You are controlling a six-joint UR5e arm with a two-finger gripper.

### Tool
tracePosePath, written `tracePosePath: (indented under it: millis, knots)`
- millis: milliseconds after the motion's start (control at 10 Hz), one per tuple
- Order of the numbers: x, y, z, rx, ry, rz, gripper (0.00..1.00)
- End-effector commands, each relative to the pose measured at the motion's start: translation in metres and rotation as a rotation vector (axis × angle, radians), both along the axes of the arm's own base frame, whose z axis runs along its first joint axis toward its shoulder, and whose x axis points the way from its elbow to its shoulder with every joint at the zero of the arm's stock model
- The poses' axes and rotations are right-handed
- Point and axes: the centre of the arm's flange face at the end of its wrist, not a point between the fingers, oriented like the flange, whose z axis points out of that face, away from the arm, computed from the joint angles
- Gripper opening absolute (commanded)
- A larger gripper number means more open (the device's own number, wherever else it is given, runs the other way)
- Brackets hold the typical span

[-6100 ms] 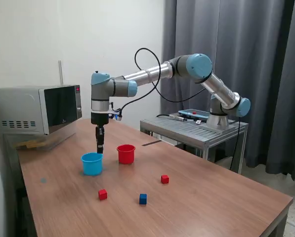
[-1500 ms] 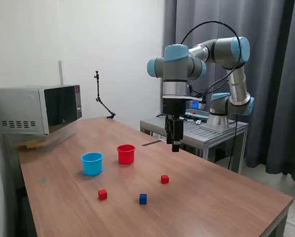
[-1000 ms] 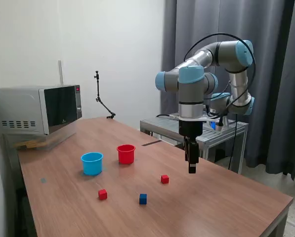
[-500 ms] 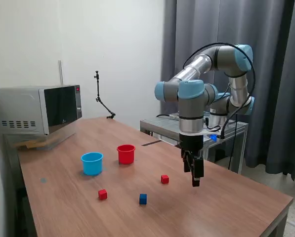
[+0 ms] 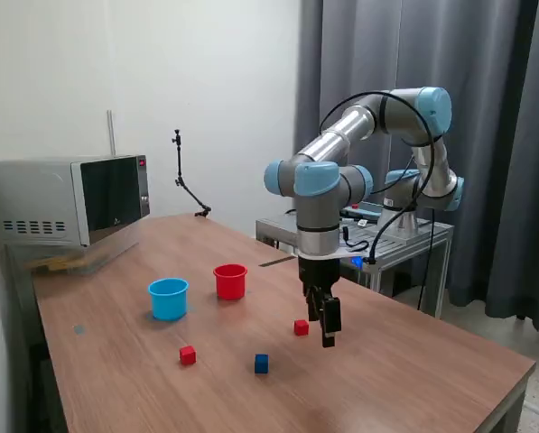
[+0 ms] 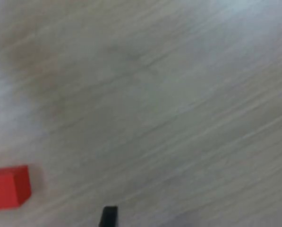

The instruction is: Place red objects in the red bin, and blue objects in the blue bin.

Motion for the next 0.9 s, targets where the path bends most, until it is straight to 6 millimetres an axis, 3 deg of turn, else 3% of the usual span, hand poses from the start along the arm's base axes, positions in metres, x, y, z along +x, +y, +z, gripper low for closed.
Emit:
tracePosePath:
  millis: [0, 500, 800]
  knots:
    - [-0.017, 0.012, -0.01, -0.004, 0.019, 0.048, 1.0]
    - [-0.05, 0.063, -0.008, -0.009, 0.057, 0.05, 1.0]
    - [-0.058, 0.061, -0.014, -0.009, 0.063, 0.052, 1.0]
